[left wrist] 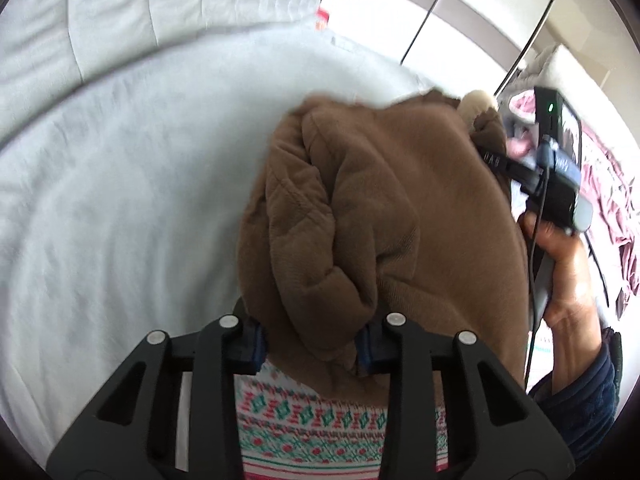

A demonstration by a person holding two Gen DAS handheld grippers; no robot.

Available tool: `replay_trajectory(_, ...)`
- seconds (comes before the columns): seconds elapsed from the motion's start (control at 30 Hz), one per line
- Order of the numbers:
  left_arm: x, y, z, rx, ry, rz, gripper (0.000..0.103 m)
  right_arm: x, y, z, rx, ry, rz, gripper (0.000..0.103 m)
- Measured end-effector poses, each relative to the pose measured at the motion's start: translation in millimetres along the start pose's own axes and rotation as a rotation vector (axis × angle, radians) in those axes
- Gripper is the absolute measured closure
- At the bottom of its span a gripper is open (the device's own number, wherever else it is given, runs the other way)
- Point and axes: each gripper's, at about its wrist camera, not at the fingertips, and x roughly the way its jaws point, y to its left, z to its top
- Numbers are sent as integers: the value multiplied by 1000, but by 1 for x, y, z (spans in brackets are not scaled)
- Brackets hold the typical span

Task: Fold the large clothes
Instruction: 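Carry the coat bundle with both tools onto the grey bedsheet beside the headboard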

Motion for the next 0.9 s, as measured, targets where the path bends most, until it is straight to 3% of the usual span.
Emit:
replay_trajectory(0.23,-58,46,44,-43,-218,-4,68,-48,42,46,23,-165,65,65)
replay_trajectory(0.33,-89,75,65,-62,-332,34,68,-61,62,72,74,-219,155,65)
replay_trajectory(0.43,-94,109,81,-110,-358,76,67,-63,89,91,114,-276,243,65)
replay_trajectory(0.57,-57,162,92,-159,-273,149,64,-17,117,95,213,-183,379,64)
replay_trajectory(0.63,-22,203,83,-235,-165,201,63,37,130,80,252,-34,436,62)
replay_trajectory(0.67,-6,216,77,-254,-106,232,61,75,135,64,294,96,470,62)
replay_trajectory(0.7,3,224,72,-256,-85,229,57,103,136,49,338,189,473,61)
replay_trajectory(0.73,6,231,69,-250,-94,192,54,128,130,30,393,233,422,60)
replay_trajectory(0.8,2,227,75,-218,-91,207,54,143,108,9,559,173,547,53)
replay_trajectory(0.9,5,213,79,-147,-105,283,53,140,113,21,467,182,512,51)
